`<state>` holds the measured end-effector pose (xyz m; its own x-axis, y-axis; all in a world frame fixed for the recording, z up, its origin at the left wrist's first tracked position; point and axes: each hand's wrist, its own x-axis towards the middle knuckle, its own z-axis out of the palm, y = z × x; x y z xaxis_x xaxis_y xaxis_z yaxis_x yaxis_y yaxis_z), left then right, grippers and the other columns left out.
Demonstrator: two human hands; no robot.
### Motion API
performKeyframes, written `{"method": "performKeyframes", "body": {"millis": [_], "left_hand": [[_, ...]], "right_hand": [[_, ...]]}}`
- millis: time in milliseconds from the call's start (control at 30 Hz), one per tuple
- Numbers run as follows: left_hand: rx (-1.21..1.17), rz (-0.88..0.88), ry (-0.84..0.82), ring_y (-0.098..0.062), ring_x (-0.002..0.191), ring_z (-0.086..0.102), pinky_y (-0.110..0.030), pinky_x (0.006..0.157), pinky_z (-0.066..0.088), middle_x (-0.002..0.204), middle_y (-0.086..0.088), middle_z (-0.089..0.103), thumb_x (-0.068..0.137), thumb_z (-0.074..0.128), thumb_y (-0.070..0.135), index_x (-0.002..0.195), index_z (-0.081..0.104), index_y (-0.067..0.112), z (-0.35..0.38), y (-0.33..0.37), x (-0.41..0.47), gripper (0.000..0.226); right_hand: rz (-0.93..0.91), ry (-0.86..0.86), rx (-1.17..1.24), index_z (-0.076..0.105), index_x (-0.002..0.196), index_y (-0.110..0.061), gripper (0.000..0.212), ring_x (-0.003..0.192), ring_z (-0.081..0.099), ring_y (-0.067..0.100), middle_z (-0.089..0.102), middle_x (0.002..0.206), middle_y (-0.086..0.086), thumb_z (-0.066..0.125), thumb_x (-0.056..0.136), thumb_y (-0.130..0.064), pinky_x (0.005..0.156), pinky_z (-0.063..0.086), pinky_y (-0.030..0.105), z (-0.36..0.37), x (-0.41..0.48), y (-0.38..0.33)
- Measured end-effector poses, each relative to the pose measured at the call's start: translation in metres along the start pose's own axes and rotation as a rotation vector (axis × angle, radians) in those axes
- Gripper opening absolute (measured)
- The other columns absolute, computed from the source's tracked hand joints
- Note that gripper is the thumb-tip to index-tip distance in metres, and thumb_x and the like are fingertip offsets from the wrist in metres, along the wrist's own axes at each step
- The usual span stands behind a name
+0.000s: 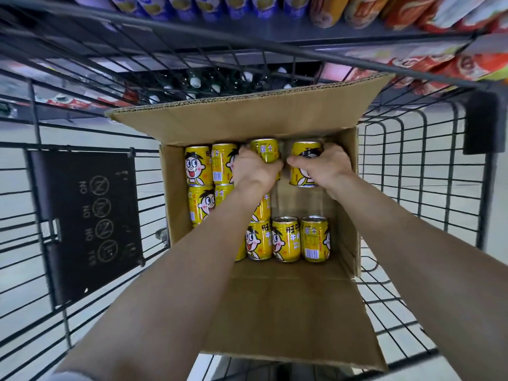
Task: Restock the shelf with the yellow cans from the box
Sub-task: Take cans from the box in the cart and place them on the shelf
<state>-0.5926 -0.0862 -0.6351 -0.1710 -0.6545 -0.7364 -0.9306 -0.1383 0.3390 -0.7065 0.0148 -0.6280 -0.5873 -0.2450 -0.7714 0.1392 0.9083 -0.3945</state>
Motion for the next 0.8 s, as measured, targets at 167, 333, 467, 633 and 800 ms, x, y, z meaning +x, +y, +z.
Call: {"method": "performKeyframes", "body": {"millis": [167, 333, 467, 633, 800], "left_hand": [[-0.042, 0.11, 0.021, -0.024, 0.101, 0.066, -0.026, 0.073, 0.044, 0.112, -0.004, 0.069, 0.075, 0.085, 0.046, 0.124, 0.057, 0.011, -0.035, -0.011, -0.038, 0.067], [-0.129, 0.251, 0.023, -0.009, 0.084, 0.062, -0.009, 0.062, 0.039, 0.098, 0.009, 0.066, 0.073, 0.09, 0.04, 0.108, 0.054, 0.025, -0.1, -0.009, -0.093, 0.053], [-0.202, 0.41, 0.061, -0.008, 0.092, 0.068, -0.03, 0.087, 0.055, 0.099, 0.013, 0.07, 0.068, 0.092, 0.044, 0.119, 0.059, 0.025, -0.157, 0.01, -0.148, 0.064], [-0.29, 0.639, 0.103, 0.004, 0.092, 0.066, -0.021, 0.084, 0.051, 0.098, 0.019, 0.069, 0.07, 0.092, 0.04, 0.115, 0.054, 0.034, -0.221, 0.05, -0.233, 0.059], [-0.306, 0.837, 0.104, 0.003, 0.098, 0.066, -0.021, 0.085, 0.052, 0.105, 0.021, 0.068, 0.071, 0.091, 0.04, 0.118, 0.053, 0.036, -0.269, 0.081, -0.31, 0.061]], "right_hand": [[-0.081, 0.017, 0.125, 0.067, 0.112, -0.02, 0.086, 0.094, 0.07, 0.019, 0.074, 0.102, -0.002, 0.078, 0.041, -0.068, 0.088, 0.058, 0.039, -0.016, -0.043, -0.013], [-0.18, 0.016, 0.173, 0.064, 0.106, -0.023, 0.06, 0.092, 0.07, 0.017, 0.073, 0.097, -0.006, 0.089, 0.056, -0.046, 0.089, 0.058, 0.04, -0.046, -0.107, -0.037], [-0.248, 0.068, 0.182, 0.065, 0.109, -0.024, 0.069, 0.092, 0.071, 0.015, 0.074, 0.097, -0.007, 0.086, 0.049, -0.054, 0.089, 0.058, 0.04, -0.082, -0.168, -0.056], [-0.385, 0.159, 0.221, 0.063, 0.119, -0.027, 0.083, 0.096, 0.071, 0.015, 0.074, 0.104, -0.007, 0.085, 0.047, -0.061, 0.09, 0.058, 0.04, -0.135, -0.258, -0.09], [-0.54, 0.275, 0.283, 0.059, 0.133, -0.025, 0.104, 0.103, 0.07, 0.019, 0.072, 0.115, -0.002, 0.087, 0.045, -0.073, 0.09, 0.058, 0.041, -0.195, -0.347, -0.109]]}}
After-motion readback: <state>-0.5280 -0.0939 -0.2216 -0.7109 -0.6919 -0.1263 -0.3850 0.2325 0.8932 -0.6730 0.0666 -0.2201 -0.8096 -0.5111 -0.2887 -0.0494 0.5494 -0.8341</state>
